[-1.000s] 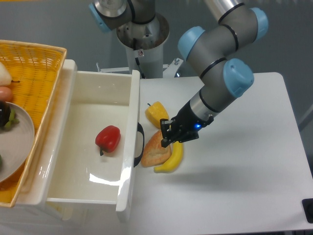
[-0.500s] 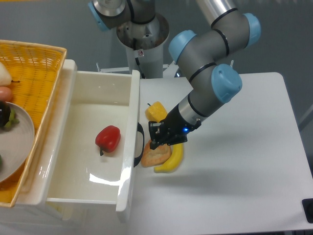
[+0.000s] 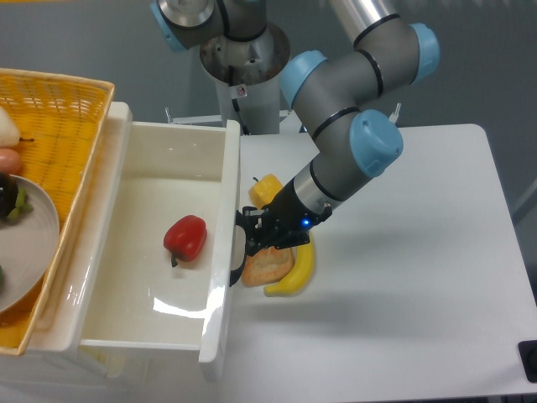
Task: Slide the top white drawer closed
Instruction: 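Press the gripper against the drawer front and begin pushing it inward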
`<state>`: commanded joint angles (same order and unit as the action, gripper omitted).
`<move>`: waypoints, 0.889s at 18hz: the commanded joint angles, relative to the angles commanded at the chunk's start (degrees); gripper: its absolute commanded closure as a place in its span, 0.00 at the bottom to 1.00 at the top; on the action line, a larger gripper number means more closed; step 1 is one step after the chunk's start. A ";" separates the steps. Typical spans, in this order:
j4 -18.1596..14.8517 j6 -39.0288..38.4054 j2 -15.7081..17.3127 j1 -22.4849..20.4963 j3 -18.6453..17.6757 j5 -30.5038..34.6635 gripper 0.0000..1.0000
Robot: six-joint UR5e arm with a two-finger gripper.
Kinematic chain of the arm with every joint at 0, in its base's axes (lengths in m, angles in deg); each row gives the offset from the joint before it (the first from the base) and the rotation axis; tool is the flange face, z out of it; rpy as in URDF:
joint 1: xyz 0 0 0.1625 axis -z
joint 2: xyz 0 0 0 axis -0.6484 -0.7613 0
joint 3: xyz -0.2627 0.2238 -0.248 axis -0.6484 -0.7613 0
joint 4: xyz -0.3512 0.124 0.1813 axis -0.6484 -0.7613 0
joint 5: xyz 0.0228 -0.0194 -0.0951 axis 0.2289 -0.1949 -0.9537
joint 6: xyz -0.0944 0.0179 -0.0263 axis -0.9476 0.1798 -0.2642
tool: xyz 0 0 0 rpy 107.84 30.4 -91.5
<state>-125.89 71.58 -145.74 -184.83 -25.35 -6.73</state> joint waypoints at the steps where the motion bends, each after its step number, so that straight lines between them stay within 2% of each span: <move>1: 0.00 0.00 0.00 0.18 0.00 0.00 1.00; 16: -1.14 -0.70 1.41 1.23 -0.35 -0.70 1.00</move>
<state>-127.03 70.88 -144.34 -183.59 -25.71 -7.43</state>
